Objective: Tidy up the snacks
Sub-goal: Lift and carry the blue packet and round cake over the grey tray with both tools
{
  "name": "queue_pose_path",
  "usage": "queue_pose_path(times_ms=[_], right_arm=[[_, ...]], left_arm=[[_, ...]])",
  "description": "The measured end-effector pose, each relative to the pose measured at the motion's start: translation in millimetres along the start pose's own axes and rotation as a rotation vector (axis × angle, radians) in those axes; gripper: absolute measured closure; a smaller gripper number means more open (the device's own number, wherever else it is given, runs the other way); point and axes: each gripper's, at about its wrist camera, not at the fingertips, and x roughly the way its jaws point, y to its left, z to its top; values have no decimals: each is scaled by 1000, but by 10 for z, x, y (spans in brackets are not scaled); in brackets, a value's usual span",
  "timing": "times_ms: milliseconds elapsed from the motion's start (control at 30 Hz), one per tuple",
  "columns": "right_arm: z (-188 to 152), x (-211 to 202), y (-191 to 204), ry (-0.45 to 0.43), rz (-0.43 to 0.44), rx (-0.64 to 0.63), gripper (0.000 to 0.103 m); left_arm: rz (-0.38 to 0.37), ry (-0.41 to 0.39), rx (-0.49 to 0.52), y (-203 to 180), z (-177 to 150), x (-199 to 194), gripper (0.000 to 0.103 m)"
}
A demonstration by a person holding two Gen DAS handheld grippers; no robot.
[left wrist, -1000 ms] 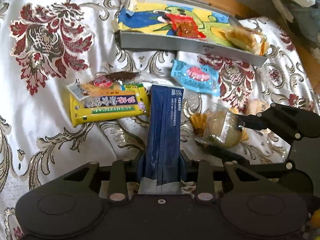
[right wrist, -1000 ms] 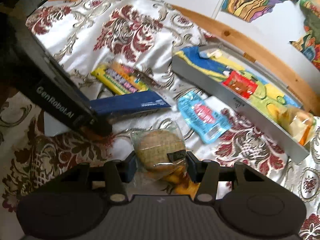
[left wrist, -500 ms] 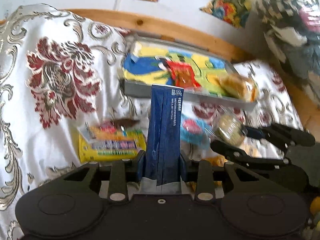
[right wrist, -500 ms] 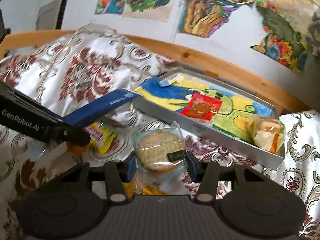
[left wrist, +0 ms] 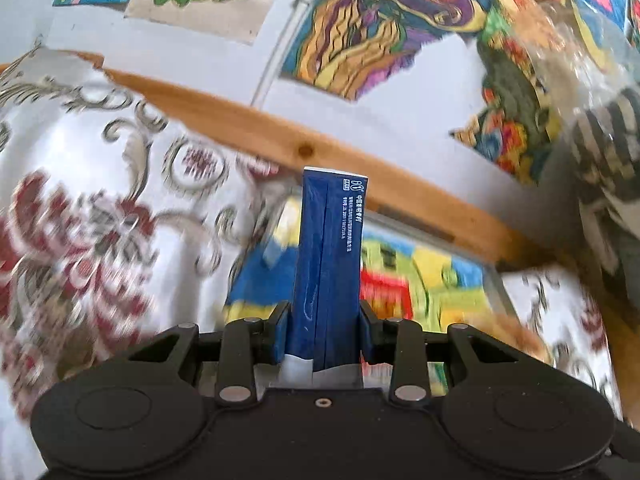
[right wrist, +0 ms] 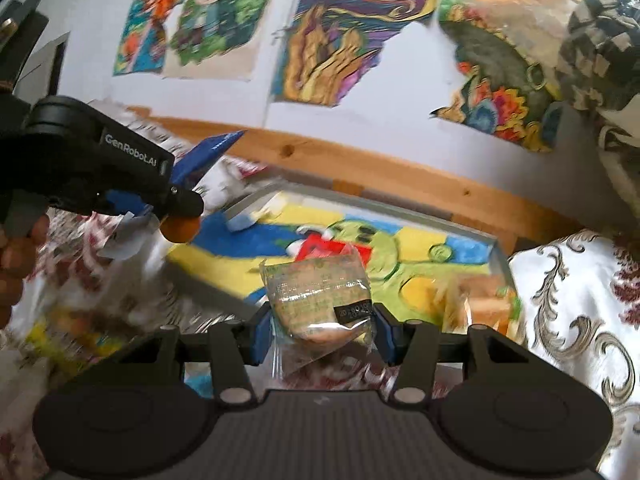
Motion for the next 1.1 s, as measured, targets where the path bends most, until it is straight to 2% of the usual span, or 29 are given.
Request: queue_pose_path(times_ms=[267,467,633,867,1100], right_arm=[[127,417,-38,-29,-17,30,47],[111,652,9,-10,-17,38,47],[71,759,23,20,-23,46,47],[34,814,16,34,-26,52,47],[37,840,-22,48,-28,76,45]], left_arm=[[3,-61,49,66,102,429,67],[6,-57,65,145,84,652,67],[-1,-21,73,178,9,797,67],[1,8,82,209,-53,904,67],[-5,1,101,205,-47,914,67]])
